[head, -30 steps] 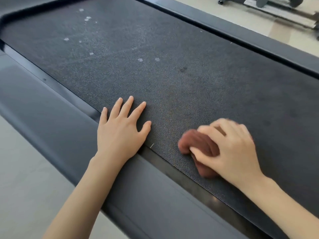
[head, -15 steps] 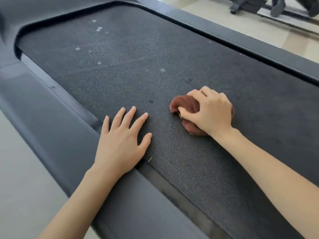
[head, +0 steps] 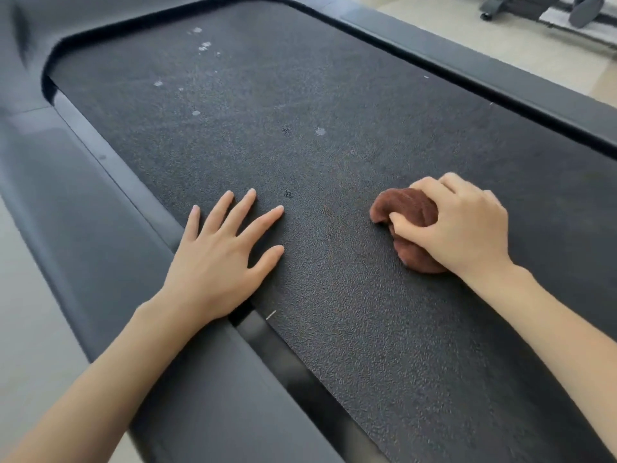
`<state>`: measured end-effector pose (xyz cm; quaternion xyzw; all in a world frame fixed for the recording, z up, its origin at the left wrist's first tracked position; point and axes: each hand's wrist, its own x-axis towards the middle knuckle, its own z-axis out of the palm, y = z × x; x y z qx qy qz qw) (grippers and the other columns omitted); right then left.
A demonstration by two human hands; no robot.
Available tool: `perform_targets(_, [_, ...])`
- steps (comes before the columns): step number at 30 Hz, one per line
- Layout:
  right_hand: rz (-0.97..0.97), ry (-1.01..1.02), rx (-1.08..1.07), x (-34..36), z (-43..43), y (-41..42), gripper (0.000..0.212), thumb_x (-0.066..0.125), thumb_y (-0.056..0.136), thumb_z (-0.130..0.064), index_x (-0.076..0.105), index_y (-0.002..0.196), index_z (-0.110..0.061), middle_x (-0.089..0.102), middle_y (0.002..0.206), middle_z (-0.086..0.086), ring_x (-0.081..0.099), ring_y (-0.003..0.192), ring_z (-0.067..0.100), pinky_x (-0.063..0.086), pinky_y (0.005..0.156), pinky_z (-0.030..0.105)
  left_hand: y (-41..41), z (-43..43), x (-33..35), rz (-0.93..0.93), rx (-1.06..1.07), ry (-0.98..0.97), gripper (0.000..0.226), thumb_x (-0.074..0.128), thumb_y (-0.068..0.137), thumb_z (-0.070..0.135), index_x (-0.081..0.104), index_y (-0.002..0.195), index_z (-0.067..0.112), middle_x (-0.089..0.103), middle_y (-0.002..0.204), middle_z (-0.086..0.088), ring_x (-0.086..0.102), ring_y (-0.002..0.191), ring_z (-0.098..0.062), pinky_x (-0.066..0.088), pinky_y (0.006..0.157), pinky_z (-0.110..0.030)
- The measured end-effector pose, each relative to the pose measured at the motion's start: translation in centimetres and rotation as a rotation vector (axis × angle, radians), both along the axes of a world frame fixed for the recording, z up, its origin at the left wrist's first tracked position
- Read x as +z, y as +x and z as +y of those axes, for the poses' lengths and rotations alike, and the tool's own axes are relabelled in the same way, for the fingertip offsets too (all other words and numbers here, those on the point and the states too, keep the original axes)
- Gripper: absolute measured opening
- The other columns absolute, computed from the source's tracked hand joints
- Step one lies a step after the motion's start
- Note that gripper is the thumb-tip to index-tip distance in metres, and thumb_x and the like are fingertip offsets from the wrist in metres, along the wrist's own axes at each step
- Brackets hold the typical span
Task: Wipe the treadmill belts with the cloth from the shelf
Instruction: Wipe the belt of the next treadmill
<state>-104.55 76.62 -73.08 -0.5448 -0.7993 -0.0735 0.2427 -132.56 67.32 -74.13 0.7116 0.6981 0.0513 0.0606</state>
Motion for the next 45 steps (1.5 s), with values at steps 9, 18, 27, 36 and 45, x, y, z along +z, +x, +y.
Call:
perform_targets(9, [-0.029, -0.088, -0.102, 0.2, 15.1, -9.8, 0.046, 0.057, 0.079, -0.055, 0.061, 0.113, -0.024, 0.06, 0.112, 0.011, 0.056, 0.107, 0.033, 0.036, 0.089, 0.041, 0.1, 0.0, -0.3, -0.038, -0.007, 0.063, 0.061, 0.022, 0.085, 0.064, 0.029, 0.143, 0.047, 0.023, 0.156, 0.006, 0.014, 0.145, -0.021, 0.013, 0.115, -0.053])
perform_targets(18, [-0.056, -0.112, 0.038, 0.8, 13.1, -12.4, 0.044, 0.055, 0.081, -0.055, 0.061, 0.11, -0.021, 0.062, 0.105, 0.01, 0.057, 0.102, 0.033, 0.035, 0.088, 0.041, 0.3, -0.2, 0.7, -0.081, 0.036, 0.047, 0.067, 0.017, 0.08, 0.062, 0.033, 0.142, 0.044, 0.023, 0.155, 0.012, 0.012, 0.145, -0.014, 0.007, 0.117, -0.043])
perform_targets(27, [0.002, -0.002, 0.446, -0.3, -7.0, -6.4, 0.034, 0.055, 0.069, -0.057, 0.062, 0.081, -0.025, 0.054, 0.076, 0.002, 0.053, 0.071, 0.026, 0.041, 0.07, 0.04, -4.3, -0.7, 1.4, 0.109, 0.149, -0.045, 0.075, 0.001, 0.073, 0.068, 0.016, 0.144, 0.051, 0.017, 0.157, 0.011, 0.013, 0.145, -0.013, 0.013, 0.117, -0.042])
perform_targets(36, [-0.001, 0.011, 0.315, -0.7, 0.7, -13.3, 0.038, 0.054, 0.067, -0.058, 0.064, 0.079, -0.024, 0.057, 0.071, 0.002, 0.059, 0.066, 0.028, 0.039, 0.063, 0.034, -5.7, 0.4, 0.8, 0.084, 0.169, -0.049, 0.078, 0.0, 0.071, 0.067, 0.013, 0.146, 0.048, 0.011, 0.159, 0.009, 0.005, 0.146, -0.015, 0.002, 0.118, -0.041])
perform_targets(45, [-0.053, -0.107, 0.004, 0.4, 16.6, -23.1, 0.049, 0.055, 0.083, -0.057, 0.059, 0.118, -0.023, 0.06, 0.111, 0.012, 0.056, 0.104, 0.034, 0.036, 0.088, 0.039, -9.8, 1.2, 1.1, 0.078, 0.093, -0.04, 0.069, -0.005, 0.073, 0.068, -0.001, 0.141, 0.058, -0.003, 0.156, 0.022, -0.007, 0.144, -0.005, -0.009, 0.117, -0.035])
